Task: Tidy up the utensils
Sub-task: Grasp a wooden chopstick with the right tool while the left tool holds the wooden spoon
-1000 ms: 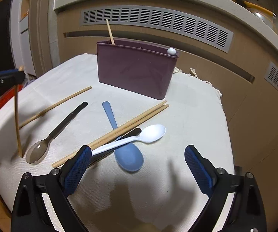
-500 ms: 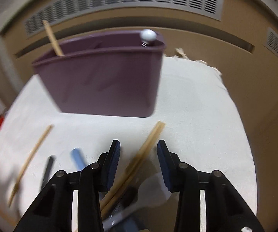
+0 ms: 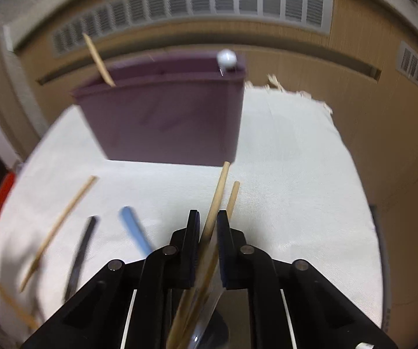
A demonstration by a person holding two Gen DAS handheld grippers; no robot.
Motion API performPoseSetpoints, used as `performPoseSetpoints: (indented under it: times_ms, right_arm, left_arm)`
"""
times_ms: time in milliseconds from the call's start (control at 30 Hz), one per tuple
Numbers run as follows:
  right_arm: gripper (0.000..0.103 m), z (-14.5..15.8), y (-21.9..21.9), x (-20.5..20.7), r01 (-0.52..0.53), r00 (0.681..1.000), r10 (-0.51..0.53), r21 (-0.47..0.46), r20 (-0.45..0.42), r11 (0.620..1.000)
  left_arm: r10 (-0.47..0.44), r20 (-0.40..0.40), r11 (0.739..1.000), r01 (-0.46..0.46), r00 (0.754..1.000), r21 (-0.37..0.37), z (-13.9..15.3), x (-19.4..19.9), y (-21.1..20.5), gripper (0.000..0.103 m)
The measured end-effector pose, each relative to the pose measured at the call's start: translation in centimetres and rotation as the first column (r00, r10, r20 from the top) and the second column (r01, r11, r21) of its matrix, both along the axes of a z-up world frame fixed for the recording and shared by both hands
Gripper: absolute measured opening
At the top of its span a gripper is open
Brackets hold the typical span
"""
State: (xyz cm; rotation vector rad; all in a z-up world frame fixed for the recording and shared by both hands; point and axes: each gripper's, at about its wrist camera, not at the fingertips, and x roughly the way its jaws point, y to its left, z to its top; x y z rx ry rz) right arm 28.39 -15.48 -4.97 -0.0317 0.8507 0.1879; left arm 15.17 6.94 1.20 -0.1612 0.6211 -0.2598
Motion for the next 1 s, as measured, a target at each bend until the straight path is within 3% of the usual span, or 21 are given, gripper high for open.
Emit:
performPoseSetpoints:
  times_ms: [300, 467, 567, 633, 767, 900, 1000]
  right_arm:
    - [0.010, 6.3, -2.6, -7.6, -0.128, 0.976, 0.110, 0.084, 0.187, 0.988]
    - [0.009, 8.1, -3.2, -9.8, -0.152, 0.959, 0.126, 0.086, 0.255, 0.985]
    - [0.009, 8.3, -3.4, -10.6, -0.157, 0.955, 0.125, 0.100, 0.268, 0.983]
    - [0.009, 8.3, -3.5, -10.7, -0.161, 0.953, 0.128, 0.103, 0.273, 0.982]
    - [0.009, 8.2, -3.3, -10.8, -0.175, 0.950, 0.141, 0.101, 0.280, 0.979]
    - [0.009, 8.2, -2.8, -11.0, -0.190, 0.945, 0.159, 0.082, 0.285, 0.978]
    - [0.009, 8.1, -2.5, -11.1, -0.196, 0.943, 0.168, 0.072, 0.287, 0.978]
  left_arm:
    - [-0.057, 0.031, 0.998, 0.056, 0.998, 0.019, 2.1, -1.5, -2.5, 0.029]
    - [-0.050, 0.044, 0.997, 0.047, 0.998, 0.061, 3.1, -1.9, -3.3, 0.028]
    - [0.023, -0.072, 0.998, -0.019, 0.997, 0.066, 1.6, 0.0, -2.5, 0.028]
    - [0.067, -0.201, 0.997, -0.059, 0.977, 0.043, -0.5, 1.9, -1.5, 0.029]
    - [0.189, -0.353, 0.982, -0.178, 0.916, 0.063, -4.6, 5.0, 0.3, 0.030]
    - [0.257, -0.423, 0.966, -0.247, 0.869, 0.079, -6.9, 7.3, 1.3, 0.034]
    - [0.257, -0.432, 0.964, -0.259, 0.864, 0.057, -7.3, 8.1, 1.3, 0.045]
